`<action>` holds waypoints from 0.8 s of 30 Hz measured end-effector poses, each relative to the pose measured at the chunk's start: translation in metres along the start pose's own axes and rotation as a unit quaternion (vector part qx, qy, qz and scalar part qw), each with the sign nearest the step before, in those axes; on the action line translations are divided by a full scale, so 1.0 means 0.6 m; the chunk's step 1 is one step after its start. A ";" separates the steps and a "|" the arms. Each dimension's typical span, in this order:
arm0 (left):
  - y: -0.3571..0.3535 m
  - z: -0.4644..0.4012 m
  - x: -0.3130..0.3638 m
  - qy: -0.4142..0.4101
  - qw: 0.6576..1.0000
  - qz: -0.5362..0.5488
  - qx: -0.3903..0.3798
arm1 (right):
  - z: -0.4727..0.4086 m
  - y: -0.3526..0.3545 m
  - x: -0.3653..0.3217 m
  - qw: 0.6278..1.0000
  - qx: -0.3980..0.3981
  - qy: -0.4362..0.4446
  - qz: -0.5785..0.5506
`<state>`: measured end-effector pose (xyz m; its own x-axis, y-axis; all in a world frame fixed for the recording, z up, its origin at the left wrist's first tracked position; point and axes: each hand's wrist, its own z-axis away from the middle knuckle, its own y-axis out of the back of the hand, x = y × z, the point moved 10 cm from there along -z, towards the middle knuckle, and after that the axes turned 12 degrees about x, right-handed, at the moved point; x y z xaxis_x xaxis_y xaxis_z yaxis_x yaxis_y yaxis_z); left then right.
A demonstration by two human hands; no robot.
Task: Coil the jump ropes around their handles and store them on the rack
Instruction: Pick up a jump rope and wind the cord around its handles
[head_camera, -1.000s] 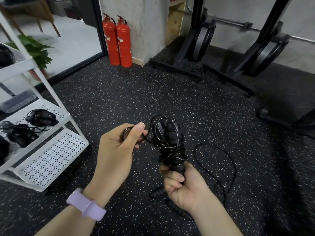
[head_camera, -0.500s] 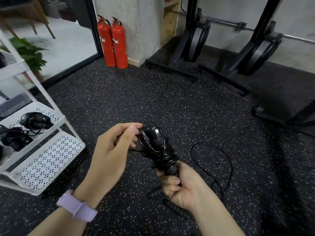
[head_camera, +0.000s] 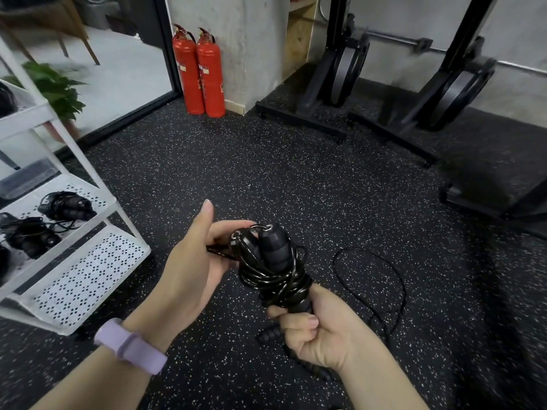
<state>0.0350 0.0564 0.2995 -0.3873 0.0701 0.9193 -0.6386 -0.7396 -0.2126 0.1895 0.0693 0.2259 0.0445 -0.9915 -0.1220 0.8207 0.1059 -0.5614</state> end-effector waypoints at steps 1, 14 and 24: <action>-0.007 0.004 -0.005 0.016 1.000 0.010 -0.017 | 0.004 -0.003 0.000 1.000 -0.010 -0.004 -0.008; -0.019 0.049 0.007 -0.110 0.976 -0.178 0.053 | 0.018 -0.020 -0.046 0.976 -0.053 0.087 -0.191; 0.020 0.023 0.033 -0.167 0.910 -0.369 0.092 | 0.053 0.012 -0.080 0.986 0.019 0.161 -0.027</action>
<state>0.0289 0.0397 0.3197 0.3445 0.4082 0.8454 -0.5082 -0.6761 0.5335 0.2115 0.1153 0.2540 -0.1774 -0.9199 -0.3496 0.8376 0.0454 -0.5445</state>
